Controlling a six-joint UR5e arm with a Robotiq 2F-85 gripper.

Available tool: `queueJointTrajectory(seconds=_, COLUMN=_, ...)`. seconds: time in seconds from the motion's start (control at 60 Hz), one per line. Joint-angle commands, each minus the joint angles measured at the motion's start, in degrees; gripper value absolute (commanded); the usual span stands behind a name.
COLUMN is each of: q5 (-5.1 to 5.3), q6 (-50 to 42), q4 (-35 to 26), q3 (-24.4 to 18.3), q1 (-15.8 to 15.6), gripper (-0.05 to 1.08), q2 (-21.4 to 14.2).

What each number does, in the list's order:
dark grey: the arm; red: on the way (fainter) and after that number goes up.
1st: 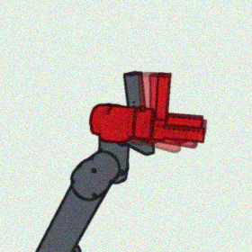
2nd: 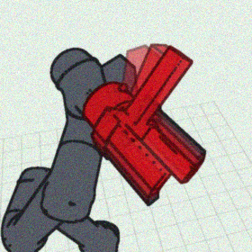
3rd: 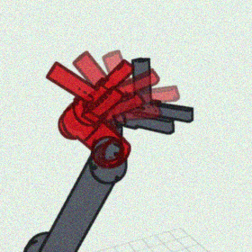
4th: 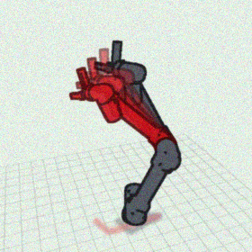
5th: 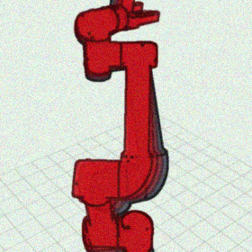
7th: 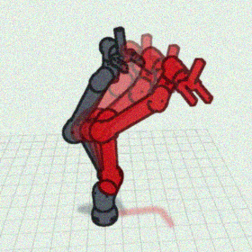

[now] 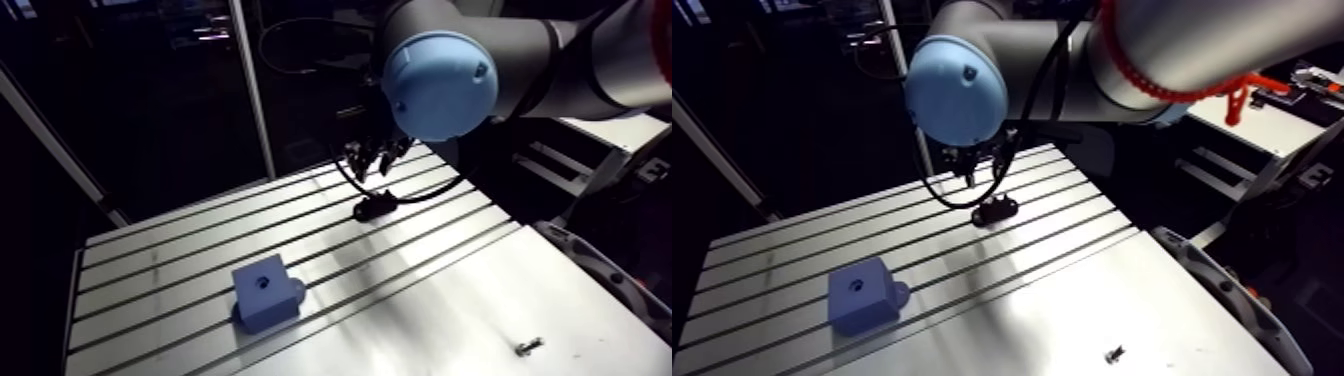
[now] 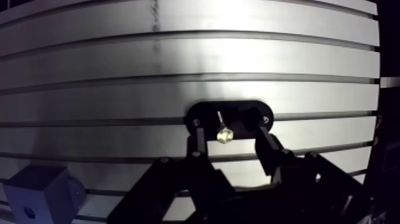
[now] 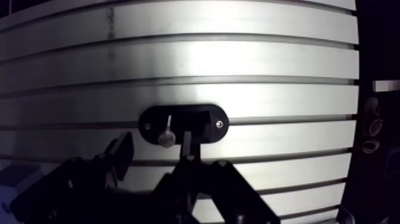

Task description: Pick up the M10 bolt and insert it into the hex recess until seated.

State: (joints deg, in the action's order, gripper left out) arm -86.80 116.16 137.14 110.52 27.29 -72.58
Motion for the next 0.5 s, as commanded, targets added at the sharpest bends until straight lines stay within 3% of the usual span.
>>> queueJointTrajectory(seconds=0.017, q5=0.63, q6=-0.01, q4=0.11, q3=0.26, q1=0.75, gripper=0.47, q2=0.7)
queueJointTrajectory(seconds=0.5, q5=0.72, q6=0.26, q4=3.27, q3=1.59, q1=0.66, gripper=0.48, q2=1.67)
